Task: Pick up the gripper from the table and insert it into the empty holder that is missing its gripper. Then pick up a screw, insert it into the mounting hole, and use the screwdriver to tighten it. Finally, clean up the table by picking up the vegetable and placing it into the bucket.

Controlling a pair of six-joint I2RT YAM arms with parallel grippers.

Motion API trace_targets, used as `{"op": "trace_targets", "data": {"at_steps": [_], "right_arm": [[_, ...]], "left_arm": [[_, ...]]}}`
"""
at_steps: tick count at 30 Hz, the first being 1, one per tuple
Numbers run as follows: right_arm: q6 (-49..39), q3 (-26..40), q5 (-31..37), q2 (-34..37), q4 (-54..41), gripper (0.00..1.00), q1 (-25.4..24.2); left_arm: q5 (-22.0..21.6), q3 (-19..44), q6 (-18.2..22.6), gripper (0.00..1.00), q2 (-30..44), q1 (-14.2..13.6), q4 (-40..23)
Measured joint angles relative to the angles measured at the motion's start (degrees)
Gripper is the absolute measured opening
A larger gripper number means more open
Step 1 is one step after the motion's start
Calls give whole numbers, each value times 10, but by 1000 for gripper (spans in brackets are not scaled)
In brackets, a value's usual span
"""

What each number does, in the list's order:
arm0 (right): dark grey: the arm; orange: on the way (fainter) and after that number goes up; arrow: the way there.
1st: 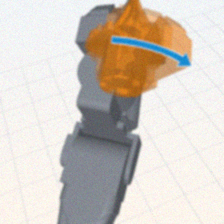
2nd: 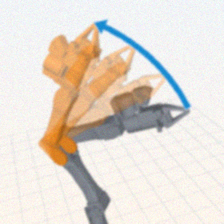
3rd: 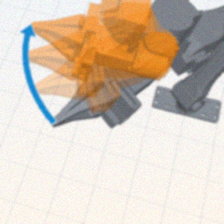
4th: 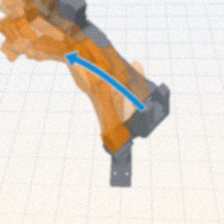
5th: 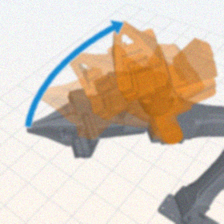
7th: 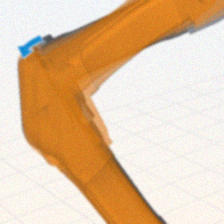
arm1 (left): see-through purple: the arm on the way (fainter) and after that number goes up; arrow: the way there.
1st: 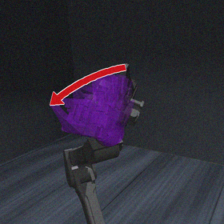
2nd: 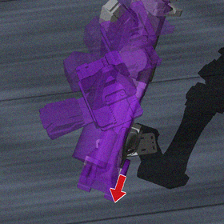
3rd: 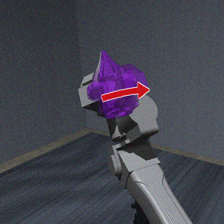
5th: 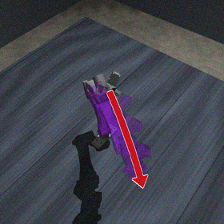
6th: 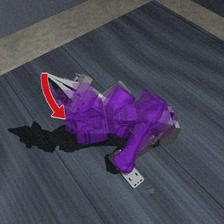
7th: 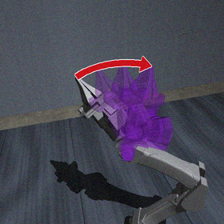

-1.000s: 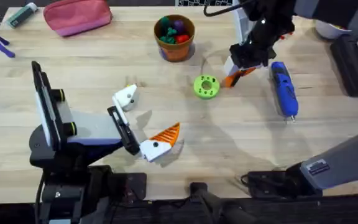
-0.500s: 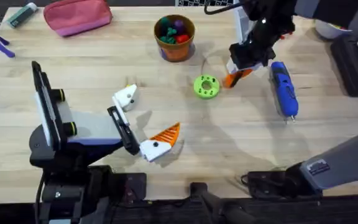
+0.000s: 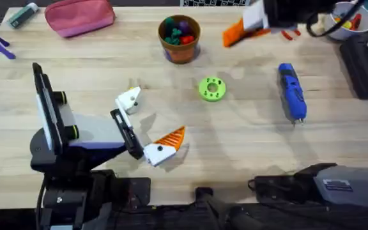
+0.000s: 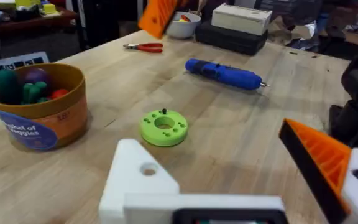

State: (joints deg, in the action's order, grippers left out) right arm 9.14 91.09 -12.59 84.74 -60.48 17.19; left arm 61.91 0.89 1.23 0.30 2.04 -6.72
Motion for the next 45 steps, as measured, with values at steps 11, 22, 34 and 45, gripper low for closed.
{"op": "trace_targets", "data": {"at_steps": [11, 22, 34, 45], "right_arm": [[58, -115, -331, -9, 263, 12, 23], [324, -382, -589, -8, 850, 12, 3], [593, -463, -726, 43, 1018, 11, -4], [593, -466, -747, 134, 1029, 10, 3]], "left_arm": [[0, 0, 0, 985, 0, 0, 0], [0, 0, 0, 985, 0, 0, 0], [0, 0, 0, 985, 0, 0, 0], [0, 0, 0, 986, 0, 0, 0]]}}
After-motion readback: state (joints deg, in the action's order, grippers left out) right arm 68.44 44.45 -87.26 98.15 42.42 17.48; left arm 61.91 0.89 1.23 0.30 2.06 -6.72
